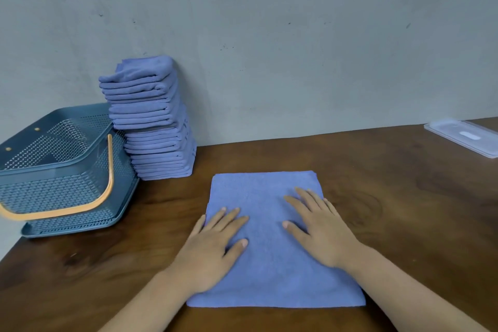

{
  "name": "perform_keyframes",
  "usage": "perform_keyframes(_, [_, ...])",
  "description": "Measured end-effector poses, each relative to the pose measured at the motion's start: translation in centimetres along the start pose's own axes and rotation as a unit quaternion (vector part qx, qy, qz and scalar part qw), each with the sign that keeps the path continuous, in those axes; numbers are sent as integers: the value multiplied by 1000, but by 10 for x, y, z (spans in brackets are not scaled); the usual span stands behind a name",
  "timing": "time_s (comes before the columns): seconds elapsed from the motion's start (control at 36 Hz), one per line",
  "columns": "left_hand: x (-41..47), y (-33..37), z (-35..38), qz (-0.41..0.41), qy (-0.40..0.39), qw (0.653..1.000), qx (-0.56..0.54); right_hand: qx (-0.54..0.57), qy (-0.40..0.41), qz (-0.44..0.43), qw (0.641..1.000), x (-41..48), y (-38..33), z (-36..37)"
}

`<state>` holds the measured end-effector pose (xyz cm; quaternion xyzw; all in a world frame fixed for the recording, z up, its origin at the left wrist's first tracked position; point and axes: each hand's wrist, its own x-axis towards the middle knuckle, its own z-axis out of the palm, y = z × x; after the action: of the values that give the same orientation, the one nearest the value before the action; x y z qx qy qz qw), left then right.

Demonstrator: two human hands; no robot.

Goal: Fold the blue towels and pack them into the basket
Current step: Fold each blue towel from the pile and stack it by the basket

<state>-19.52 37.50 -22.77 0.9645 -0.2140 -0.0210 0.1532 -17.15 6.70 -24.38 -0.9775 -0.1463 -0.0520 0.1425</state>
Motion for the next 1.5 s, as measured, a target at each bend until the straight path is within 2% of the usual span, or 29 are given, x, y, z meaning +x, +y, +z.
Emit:
perform_keyframes(0.06, [-9,-7,-3,-42,-42,998,21,-16,-41,21,999,-3,4,-5])
perform_keyframes(0.14, [-15,-12,-12,-89,-58,993,46,-31,-80,35,996,-3,2,-10])
perform_keyframes(0.25, [-14,2,-17,-139,-21,983,116,-40,-98,46,993,-2,-4,-13])
perform_keyframes(0.31, [-10,24,-18,-104,13,989,104,-40,-99,47,993,-1,-4,-14])
perform_keyframes(0.36, [1,49,-16,-46,4,997,59,-41,-100,49,993,-1,-4,-13])
perform_keyframes(0.42, [20,60,-9,-23,-18,999,31,-39,-101,51,993,-2,-4,-12])
perform_keyframes(0.58, [79,-6,-9,-139,-41,989,15,-42,-109,53,992,-3,-6,-20])
perform_keyframes(0.69, [96,-20,-20,-111,-34,993,33,-101,-26,49,993,13,-15,-23])
perform_keyframes(0.75, [103,-16,-19,-83,-41,995,32,-76,1,33,997,31,-27,-20])
perform_keyframes(0.86, [108,-15,-9,-53,-51,997,31,-1,-57,-25,998,64,-45,-6])
perform_keyframes(0.97, [108,-18,-5,-67,-51,995,54,-11,-113,39,993,82,-20,-5])
perform_keyframes(1.08, [109,-17,-4,-90,-50,992,66,-23,-98,139,985,79,33,-22])
perform_keyframes(1.14, [110,-18,-3,-94,-52,992,65,-17,-99,152,983,76,48,-26])
perform_keyframes(1.28, [114,-16,-12,-94,-85,990,60,-41,-106,144,983,78,49,-26])
perform_keyframes(1.36, [100,-5,-13,-79,-27,995,55,-93,-63,121,986,68,37,-29])
perform_keyframes(1.42, [81,12,-10,-56,-2,997,46,-90,-37,89,991,53,16,-31])
perform_keyframes(1.5, [46,44,0,-23,-34,999,26,-51,-43,44,997,20,-31,-27])
